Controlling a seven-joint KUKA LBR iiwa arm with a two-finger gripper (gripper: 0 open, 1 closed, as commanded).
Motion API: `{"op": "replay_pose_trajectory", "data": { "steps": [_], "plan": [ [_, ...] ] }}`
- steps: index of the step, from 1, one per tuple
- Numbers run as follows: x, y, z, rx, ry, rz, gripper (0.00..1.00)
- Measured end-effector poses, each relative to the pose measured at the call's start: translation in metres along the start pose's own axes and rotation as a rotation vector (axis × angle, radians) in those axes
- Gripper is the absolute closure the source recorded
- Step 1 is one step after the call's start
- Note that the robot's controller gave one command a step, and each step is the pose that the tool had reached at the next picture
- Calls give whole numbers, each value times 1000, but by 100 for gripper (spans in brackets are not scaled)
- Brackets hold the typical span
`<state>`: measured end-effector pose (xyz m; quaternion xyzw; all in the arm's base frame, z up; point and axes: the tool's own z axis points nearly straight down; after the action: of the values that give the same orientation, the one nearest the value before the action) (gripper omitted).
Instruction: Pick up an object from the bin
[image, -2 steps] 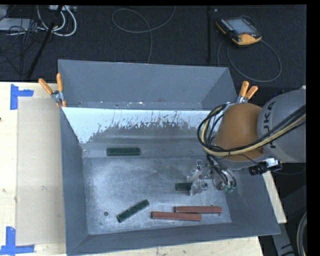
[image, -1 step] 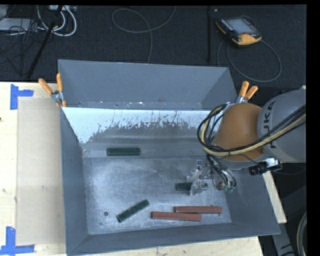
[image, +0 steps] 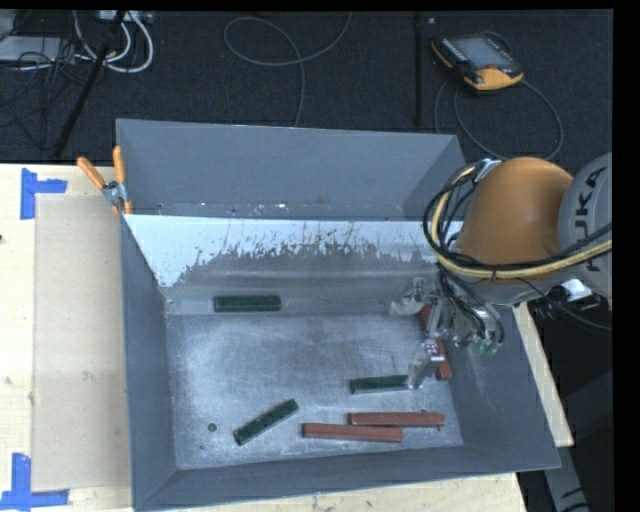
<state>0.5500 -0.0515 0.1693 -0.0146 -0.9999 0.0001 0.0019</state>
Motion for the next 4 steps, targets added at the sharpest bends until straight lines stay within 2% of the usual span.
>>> {"op": "replay_pose_trajectory", "data": {
  "steps": [1,2,3,4],
  "plan": [
    [-3,0,-66,0,-7,-8,0],
    [14,-2,-17,1,-11,-39,0],
    [9,5,43,1,-7,-147,0],
    [13,-1,93,4,-20,-254,100]
  ]
}}
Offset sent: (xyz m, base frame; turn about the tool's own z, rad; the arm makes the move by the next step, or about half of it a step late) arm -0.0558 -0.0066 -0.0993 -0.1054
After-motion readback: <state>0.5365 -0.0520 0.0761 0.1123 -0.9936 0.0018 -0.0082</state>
